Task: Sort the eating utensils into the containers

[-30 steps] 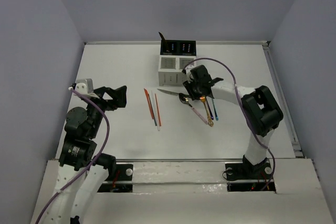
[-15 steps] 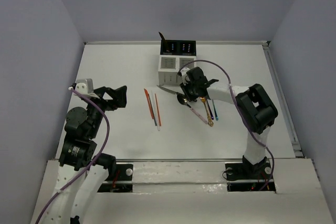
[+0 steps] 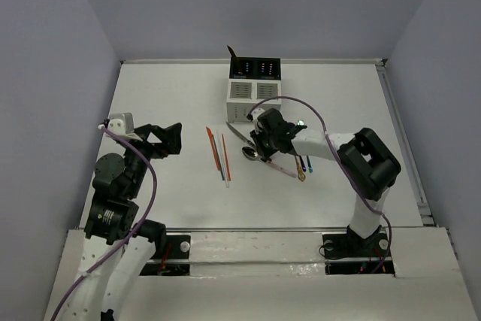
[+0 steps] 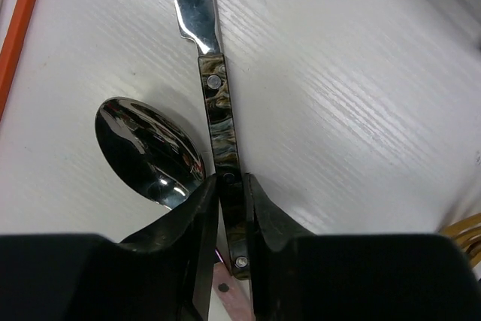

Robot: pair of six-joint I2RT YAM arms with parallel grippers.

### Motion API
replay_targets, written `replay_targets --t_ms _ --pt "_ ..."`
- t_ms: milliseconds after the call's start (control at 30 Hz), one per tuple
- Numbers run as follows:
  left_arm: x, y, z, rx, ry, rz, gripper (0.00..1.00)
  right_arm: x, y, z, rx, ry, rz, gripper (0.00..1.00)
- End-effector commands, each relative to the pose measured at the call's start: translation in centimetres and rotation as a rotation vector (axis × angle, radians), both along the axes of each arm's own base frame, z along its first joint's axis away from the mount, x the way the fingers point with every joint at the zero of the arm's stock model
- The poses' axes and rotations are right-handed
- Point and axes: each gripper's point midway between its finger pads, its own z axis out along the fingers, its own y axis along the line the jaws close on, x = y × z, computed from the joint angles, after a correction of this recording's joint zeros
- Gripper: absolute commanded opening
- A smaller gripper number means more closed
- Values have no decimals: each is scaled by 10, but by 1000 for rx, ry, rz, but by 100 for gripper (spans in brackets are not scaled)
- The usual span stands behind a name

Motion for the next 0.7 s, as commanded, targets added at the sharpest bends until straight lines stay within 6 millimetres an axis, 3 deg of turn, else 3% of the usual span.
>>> replay_targets --t_ms 0,200,667 --pt "1 -1 11 -9 -52 -6 99 0 6 8 -4 -19 -49 33" --pt "1 -1 11 -7 -51 -6 99 22 16 3 -41 -40 -54 39" --pt "2 -1 10 -7 -49 -6 99 32 33 -20 -94 -18 -17 36"
